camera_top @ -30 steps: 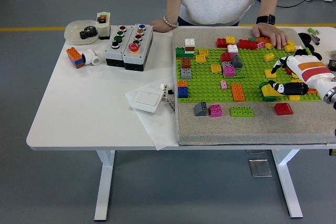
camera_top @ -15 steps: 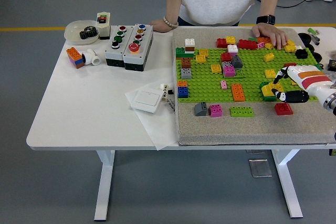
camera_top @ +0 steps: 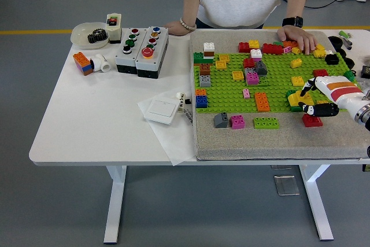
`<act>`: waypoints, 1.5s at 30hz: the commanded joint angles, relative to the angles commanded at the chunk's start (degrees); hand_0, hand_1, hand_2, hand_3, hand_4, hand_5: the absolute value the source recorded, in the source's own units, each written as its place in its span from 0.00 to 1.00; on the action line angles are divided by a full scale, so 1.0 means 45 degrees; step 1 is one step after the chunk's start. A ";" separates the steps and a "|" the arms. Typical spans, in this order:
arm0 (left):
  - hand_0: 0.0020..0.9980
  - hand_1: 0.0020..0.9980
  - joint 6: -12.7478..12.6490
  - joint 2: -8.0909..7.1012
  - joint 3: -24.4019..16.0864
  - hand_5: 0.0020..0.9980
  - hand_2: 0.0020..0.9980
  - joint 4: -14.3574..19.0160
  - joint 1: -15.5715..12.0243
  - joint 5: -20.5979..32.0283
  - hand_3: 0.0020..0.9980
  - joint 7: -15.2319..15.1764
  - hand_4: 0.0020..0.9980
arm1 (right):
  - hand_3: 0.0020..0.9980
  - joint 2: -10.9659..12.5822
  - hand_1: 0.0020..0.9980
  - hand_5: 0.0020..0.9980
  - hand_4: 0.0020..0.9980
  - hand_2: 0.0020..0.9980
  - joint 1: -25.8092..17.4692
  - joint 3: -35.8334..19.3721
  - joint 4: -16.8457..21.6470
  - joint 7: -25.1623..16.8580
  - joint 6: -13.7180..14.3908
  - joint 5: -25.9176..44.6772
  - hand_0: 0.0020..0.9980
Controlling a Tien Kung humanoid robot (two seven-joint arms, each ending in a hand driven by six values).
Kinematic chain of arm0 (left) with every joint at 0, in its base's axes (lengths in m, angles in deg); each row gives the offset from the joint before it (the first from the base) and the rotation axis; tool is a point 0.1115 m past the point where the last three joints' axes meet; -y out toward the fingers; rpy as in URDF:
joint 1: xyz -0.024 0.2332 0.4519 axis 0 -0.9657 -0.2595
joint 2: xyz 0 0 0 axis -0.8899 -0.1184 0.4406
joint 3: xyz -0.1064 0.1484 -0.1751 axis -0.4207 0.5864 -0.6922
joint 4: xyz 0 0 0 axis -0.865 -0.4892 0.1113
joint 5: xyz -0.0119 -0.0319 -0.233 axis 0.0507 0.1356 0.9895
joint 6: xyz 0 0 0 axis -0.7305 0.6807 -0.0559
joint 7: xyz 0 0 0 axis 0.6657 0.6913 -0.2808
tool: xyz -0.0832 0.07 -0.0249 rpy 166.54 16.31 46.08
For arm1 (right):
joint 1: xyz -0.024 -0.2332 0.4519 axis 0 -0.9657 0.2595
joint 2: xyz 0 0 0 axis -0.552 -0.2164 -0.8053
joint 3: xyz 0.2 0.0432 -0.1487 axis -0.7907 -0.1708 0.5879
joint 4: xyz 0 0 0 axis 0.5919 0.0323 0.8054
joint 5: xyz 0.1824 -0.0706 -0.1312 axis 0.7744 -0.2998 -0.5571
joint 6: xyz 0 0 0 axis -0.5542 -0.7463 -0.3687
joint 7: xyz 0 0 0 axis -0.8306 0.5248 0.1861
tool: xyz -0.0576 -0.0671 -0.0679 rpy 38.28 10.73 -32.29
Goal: Pick up the brick,pile it on top of brick,press brick,pick up the brick,pile it on top of brick,press brick
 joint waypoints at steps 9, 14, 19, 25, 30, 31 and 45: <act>0.79 0.80 0.0011 -0.0009 -0.0013 0.66 0.82 0.0007 0.0009 -0.0041 0.65 0.0014 0.66 | 0.59 -0.0017 0.63 0.33 0.70 0.64 0.0004 0.0060 0.0024 -0.0013 -0.0011 0.0006 0.65; 0.79 0.80 0.0012 -0.0015 -0.0013 0.65 0.82 0.0008 0.0017 -0.0041 0.65 0.0014 0.66 | 0.59 -0.0051 0.63 0.33 0.70 0.64 0.0025 0.0130 -0.0050 -0.0018 -0.0054 0.0027 0.65; 0.79 0.80 0.0010 -0.0012 -0.0013 0.65 0.82 0.0005 0.0013 -0.0038 0.65 0.0013 0.66 | 0.59 -0.0082 0.63 0.32 0.70 0.65 0.0035 0.0220 -0.0038 -0.0032 -0.0093 0.0003 0.65; 0.79 0.80 0.0012 -0.0005 -0.0044 0.65 0.82 0.0006 -0.0005 -0.0094 0.65 0.0034 0.66 | 0.59 -0.0136 0.63 0.32 0.70 0.65 0.0051 0.0310 -0.0060 -0.0042 -0.0138 -0.0001 0.65; 0.79 0.80 0.0015 0.0000 -0.0087 0.65 0.82 0.0004 -0.0020 -0.0171 0.65 0.0063 0.66 | 0.59 -0.0155 0.63 0.32 0.71 0.65 0.0062 0.0366 -0.0055 -0.0060 -0.0149 0.0019 0.65; 0.79 0.80 0.0015 -0.0002 -0.0084 0.65 0.82 0.0005 -0.0021 -0.0170 0.65 0.0063 0.66 | 0.59 -0.0157 0.63 0.32 0.71 0.65 0.0059 0.0365 -0.0059 -0.0056 -0.0152 0.0012 0.65; 0.79 0.80 0.0014 -0.0012 -0.0073 0.65 0.82 0.0013 -0.0025 -0.0173 0.65 0.0062 0.66 | 0.59 -0.0175 0.63 0.32 0.71 0.65 0.0029 0.0396 -0.0073 -0.0024 -0.0238 -0.0054 0.66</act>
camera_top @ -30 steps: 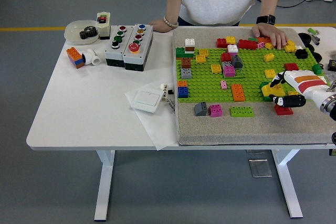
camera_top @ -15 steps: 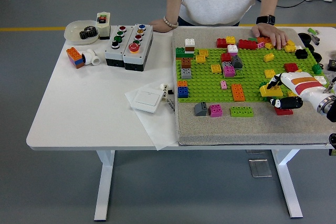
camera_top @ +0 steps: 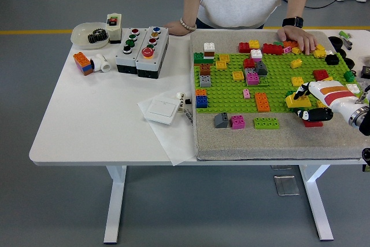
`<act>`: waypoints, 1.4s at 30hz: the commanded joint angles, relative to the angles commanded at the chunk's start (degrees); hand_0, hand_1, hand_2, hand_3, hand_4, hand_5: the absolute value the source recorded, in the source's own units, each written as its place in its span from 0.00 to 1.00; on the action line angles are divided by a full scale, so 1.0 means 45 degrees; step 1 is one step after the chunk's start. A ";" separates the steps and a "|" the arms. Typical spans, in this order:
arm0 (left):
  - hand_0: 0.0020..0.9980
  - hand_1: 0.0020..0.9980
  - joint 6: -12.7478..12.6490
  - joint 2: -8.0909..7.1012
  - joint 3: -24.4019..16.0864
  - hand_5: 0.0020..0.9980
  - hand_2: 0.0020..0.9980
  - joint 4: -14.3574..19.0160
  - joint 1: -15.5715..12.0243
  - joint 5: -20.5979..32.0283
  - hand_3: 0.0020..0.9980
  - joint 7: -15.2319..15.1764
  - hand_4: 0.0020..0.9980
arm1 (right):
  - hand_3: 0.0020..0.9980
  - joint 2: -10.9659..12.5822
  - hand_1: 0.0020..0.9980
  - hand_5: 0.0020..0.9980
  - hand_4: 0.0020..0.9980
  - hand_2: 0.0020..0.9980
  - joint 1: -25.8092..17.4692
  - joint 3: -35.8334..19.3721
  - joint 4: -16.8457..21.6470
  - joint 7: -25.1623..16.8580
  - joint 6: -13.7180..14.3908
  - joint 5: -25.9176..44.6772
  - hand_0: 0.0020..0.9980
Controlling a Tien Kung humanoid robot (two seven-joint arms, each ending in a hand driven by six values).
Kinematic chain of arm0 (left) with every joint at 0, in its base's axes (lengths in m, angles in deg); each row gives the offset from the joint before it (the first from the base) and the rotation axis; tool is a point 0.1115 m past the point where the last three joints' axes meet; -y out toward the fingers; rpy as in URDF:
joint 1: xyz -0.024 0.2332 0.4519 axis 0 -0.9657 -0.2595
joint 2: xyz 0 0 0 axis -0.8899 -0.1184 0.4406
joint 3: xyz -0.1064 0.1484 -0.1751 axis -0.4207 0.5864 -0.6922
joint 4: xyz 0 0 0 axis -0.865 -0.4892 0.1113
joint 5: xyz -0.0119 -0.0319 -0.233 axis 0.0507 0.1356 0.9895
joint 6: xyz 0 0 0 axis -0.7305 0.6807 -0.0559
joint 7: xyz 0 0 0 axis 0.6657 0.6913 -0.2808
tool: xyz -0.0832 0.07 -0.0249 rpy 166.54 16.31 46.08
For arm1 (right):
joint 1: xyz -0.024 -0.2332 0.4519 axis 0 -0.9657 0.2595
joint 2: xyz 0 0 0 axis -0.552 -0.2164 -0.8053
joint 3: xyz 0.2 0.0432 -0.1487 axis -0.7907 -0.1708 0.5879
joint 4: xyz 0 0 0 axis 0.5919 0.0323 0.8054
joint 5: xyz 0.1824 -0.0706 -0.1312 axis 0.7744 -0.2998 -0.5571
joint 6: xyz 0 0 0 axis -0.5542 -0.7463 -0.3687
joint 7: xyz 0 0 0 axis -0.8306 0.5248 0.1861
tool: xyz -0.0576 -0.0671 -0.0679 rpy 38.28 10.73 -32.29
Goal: Pick up the brick,pile it on top of brick,press brick,pick up the brick,pile it on top of brick,press brick
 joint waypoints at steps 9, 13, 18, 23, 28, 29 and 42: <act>0.79 0.80 -0.0002 -0.0012 0.0040 0.65 0.82 0.0008 0.0023 0.0062 0.65 -0.0016 0.66 | 0.59 -0.0032 0.63 0.33 0.71 0.64 -0.0032 -0.0010 -0.0050 0.0062 -0.0073 -0.0076 0.66; 0.79 0.80 -0.0003 -0.0013 0.0053 0.65 0.82 0.0008 0.0028 0.0079 0.65 -0.0022 0.66 | 0.59 -0.0047 0.63 0.33 0.71 0.64 -0.0054 -0.0017 -0.0058 0.0077 -0.0118 -0.0093 0.66; 0.79 0.80 -0.0008 -0.0015 0.0075 0.65 0.82 0.0010 0.0031 0.0103 0.65 -0.0031 0.66 | 0.58 -0.0049 0.62 0.32 0.71 0.64 -0.0049 -0.0016 -0.0065 0.0082 -0.0158 -0.0111 0.65; 0.79 0.80 -0.0010 -0.0016 0.0078 0.65 0.82 0.0010 0.0028 0.0106 0.65 -0.0034 0.66 | 0.58 -0.0009 0.62 0.33 0.71 0.64 -0.0046 -0.0154 0.0045 0.0045 -0.0082 -0.0126 0.65; 0.79 0.80 -0.0011 -0.0015 0.0067 0.65 0.82 0.0008 0.0022 0.0099 0.65 -0.0031 0.66 | 0.58 0.0080 0.62 0.32 0.71 0.64 -0.0054 -0.0376 0.0367 0.0044 0.0002 -0.0198 0.65; 0.79 0.80 -0.0011 -0.0015 0.0066 0.65 0.82 0.0008 0.0022 0.0098 0.65 -0.0031 0.66 | 0.58 0.0082 0.62 0.32 0.71 0.64 -0.0054 -0.0382 0.0374 0.0044 0.0004 -0.0198 0.65; 0.79 0.80 -0.0010 -0.0028 0.0105 0.65 0.82 0.0002 0.0010 0.0161 0.65 -0.0051 0.66 | 0.58 0.0408 0.62 0.32 0.72 0.64 -0.0539 -0.1343 0.1503 0.0207 0.0262 -0.0843 0.65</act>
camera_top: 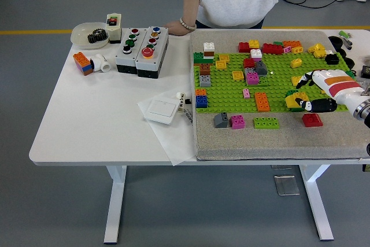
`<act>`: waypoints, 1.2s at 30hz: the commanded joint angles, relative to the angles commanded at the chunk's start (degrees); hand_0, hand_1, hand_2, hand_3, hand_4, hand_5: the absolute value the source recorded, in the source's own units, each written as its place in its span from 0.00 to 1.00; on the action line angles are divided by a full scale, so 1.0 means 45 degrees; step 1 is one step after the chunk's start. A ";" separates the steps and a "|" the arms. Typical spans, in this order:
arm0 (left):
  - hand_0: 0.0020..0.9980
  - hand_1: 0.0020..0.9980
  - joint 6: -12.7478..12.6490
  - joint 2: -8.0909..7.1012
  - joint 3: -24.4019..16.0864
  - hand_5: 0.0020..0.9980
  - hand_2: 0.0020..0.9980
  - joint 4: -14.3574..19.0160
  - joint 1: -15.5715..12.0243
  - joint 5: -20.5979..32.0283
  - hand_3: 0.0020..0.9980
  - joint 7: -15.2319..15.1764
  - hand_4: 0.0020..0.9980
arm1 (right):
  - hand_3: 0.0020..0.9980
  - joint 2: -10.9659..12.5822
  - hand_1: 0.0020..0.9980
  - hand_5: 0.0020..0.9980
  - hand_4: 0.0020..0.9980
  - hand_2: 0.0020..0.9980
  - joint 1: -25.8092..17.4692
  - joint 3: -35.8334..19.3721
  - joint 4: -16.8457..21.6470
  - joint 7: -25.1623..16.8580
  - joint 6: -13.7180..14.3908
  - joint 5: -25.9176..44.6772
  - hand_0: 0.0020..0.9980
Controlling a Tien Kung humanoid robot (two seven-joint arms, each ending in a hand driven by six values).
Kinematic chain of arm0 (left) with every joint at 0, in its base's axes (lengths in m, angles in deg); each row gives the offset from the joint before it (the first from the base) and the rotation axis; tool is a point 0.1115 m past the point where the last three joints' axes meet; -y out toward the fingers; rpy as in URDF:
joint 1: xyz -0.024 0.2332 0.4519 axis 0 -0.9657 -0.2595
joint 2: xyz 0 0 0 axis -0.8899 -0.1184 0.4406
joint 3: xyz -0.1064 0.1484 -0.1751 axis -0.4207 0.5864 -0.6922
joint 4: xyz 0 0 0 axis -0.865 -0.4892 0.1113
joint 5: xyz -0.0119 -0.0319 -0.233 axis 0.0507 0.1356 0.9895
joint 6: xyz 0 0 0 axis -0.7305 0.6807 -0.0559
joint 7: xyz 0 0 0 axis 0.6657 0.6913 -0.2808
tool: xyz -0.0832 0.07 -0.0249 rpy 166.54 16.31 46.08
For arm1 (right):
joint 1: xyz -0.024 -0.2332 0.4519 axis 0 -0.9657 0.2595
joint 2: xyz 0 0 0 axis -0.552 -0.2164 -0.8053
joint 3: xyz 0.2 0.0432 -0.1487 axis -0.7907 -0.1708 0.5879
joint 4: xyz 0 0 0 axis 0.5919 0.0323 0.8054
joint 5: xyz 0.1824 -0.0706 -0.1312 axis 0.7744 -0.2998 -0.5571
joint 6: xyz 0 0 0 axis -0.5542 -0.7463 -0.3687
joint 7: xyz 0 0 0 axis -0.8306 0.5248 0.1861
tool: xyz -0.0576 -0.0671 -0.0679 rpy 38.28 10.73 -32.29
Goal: Pick up the brick,pile it on top of brick,press brick,pick up the brick,pile it on top of brick,press brick
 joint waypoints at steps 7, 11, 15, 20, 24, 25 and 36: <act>0.79 0.80 0.0005 -0.0011 -0.0045 0.65 0.82 -0.0007 -0.0016 -0.0079 0.65 0.0028 0.66 | 0.62 0.0372 0.61 0.27 0.89 0.64 -0.0738 -0.0898 0.0935 0.0537 -0.0369 -0.1507 0.64; 0.79 0.80 0.0009 -0.0020 -0.0082 0.65 0.82 -0.0011 -0.0024 -0.0166 0.65 0.0060 0.66 | 0.62 0.0439 0.61 0.26 0.92 0.64 -0.1043 -0.1116 0.0994 0.0489 -0.0576 -0.1805 0.64; 0.79 0.80 0.0003 -0.0018 -0.0081 0.65 0.82 -0.0010 -0.0047 -0.0164 0.65 0.0063 0.66 | 0.64 0.0464 0.61 0.28 0.96 0.65 -0.1371 -0.1222 0.1078 0.0493 -0.0672 -0.1872 0.64; 0.79 0.80 0.0001 -0.0008 -0.0108 0.65 0.82 -0.0010 -0.0091 -0.0211 0.64 0.0077 0.66 | 0.66 0.0427 0.61 0.30 0.99 0.66 -0.1759 -0.1407 0.1227 0.0501 -0.0806 -0.1905 0.64; 0.79 0.80 0.0014 -0.0005 -0.0170 0.65 0.82 -0.0009 -0.0107 -0.0327 0.64 0.0114 0.66 | 0.66 0.0409 0.61 0.30 0.99 0.66 -0.1833 -0.1260 0.1233 0.0495 -0.0866 -0.1751 0.64; 0.79 0.80 0.0015 -0.0003 -0.0179 0.65 0.82 -0.0008 -0.0108 -0.0345 0.64 0.0119 0.66 | 0.66 0.0406 0.61 0.30 0.99 0.66 -0.1820 -0.1194 0.1209 0.0494 -0.0879 -0.1712 0.64; 0.79 0.80 0.0016 -0.0007 -0.0142 0.65 0.82 0.0015 -0.0076 -0.0309 0.64 0.0103 0.66 | 0.66 0.0178 0.61 0.32 0.98 0.66 -0.1381 -0.0676 0.0219 0.0457 -0.0875 -0.0857 0.64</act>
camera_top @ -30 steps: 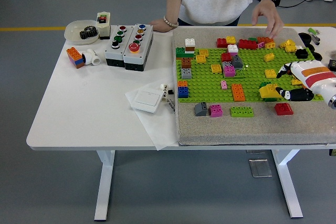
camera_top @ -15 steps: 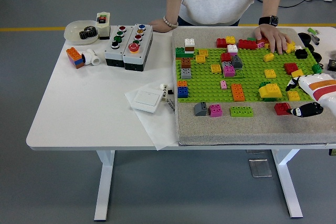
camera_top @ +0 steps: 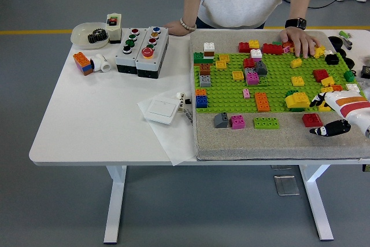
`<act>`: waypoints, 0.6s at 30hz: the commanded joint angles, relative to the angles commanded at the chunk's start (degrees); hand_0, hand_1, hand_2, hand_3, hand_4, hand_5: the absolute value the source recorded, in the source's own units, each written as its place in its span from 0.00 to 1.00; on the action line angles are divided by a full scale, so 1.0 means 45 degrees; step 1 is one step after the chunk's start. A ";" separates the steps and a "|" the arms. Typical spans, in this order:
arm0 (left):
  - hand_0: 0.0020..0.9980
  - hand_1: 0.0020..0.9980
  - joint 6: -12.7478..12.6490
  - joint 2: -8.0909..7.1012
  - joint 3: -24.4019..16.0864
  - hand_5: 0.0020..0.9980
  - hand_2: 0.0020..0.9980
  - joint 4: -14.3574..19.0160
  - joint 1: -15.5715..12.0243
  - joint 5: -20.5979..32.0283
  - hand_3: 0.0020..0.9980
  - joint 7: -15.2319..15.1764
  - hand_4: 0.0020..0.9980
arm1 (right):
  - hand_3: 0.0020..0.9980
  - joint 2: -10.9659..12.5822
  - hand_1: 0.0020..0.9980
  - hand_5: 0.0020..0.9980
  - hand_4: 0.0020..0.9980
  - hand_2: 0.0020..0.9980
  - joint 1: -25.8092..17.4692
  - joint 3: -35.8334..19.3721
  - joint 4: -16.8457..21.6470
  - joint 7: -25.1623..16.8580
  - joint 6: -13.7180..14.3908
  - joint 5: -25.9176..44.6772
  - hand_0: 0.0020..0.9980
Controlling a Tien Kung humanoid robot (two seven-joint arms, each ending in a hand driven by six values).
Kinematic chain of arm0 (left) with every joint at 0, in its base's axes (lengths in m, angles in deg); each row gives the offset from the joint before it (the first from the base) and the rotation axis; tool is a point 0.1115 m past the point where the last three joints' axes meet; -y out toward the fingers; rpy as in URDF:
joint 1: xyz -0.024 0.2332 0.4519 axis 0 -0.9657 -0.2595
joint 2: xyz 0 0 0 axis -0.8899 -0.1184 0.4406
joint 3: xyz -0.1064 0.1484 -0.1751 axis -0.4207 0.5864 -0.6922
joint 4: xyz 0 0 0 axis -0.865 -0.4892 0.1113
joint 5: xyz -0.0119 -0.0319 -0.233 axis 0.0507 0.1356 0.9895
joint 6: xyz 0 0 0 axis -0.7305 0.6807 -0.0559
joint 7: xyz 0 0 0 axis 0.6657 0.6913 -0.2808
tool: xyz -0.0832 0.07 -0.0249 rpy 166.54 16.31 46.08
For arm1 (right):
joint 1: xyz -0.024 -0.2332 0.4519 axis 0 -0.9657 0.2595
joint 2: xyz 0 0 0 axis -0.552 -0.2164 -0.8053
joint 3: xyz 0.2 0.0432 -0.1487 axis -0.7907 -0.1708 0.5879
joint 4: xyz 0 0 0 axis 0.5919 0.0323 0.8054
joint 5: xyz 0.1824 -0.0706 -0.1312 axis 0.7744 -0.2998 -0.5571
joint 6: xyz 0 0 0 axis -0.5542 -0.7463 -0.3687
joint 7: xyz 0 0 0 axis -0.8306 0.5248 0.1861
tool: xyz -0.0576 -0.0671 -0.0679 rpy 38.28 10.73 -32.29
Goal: Pick up the brick,pile it on top of brick,press brick,pick up the brick,pile it on top of brick,press brick
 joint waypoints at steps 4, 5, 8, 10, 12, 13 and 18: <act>0.79 0.80 0.0002 -0.0005 0.0017 0.65 0.82 0.0005 0.0025 0.0021 0.64 -0.0006 0.66 | 0.64 -0.0059 0.61 0.32 0.95 0.65 0.0153 0.0107 -0.0212 -0.0031 0.0025 0.0160 0.64; 0.79 0.80 0.0001 -0.0006 0.0026 0.65 0.82 0.0006 0.0033 0.0035 0.64 -0.0011 0.66 | 0.64 -0.0081 0.61 0.32 0.95 0.65 0.0205 0.0127 -0.0282 -0.0038 0.0038 0.0179 0.64; 0.79 0.80 0.0004 -0.0010 0.0035 0.66 0.82 0.0009 0.0049 0.0043 0.64 -0.0014 0.66 | 0.63 -0.0105 0.60 0.33 0.92 0.64 0.0344 0.0250 -0.0455 -0.0061 0.0057 0.0281 0.64; 0.79 0.80 0.0006 -0.0017 0.0051 0.66 0.82 0.0014 0.0064 0.0063 0.64 -0.0019 0.66 | 0.63 -0.0104 0.60 0.33 0.92 0.64 0.0483 0.0422 -0.0613 -0.0085 0.0080 0.0327 0.64; 0.79 0.80 0.0005 -0.0022 0.0059 0.66 0.82 0.0016 0.0069 0.0078 0.64 -0.0022 0.66 | 0.63 -0.0107 0.60 0.33 0.92 0.64 0.0534 0.0484 -0.0680 -0.0096 0.0088 0.0341 0.64; 0.79 0.80 0.0005 -0.0021 0.0061 0.66 0.82 0.0015 0.0074 0.0081 0.64 -0.0022 0.66 | 0.63 -0.0117 0.60 0.33 0.92 0.64 0.0579 0.0534 -0.0748 -0.0103 0.0085 0.0339 0.64; 0.79 0.80 -0.0005 -0.0019 0.0090 0.65 0.82 0.0015 0.0092 0.0142 0.64 -0.0041 0.66 | 0.61 -0.0156 0.60 0.34 0.91 0.63 0.0708 0.0730 -0.0973 -0.0124 0.0086 0.0342 0.64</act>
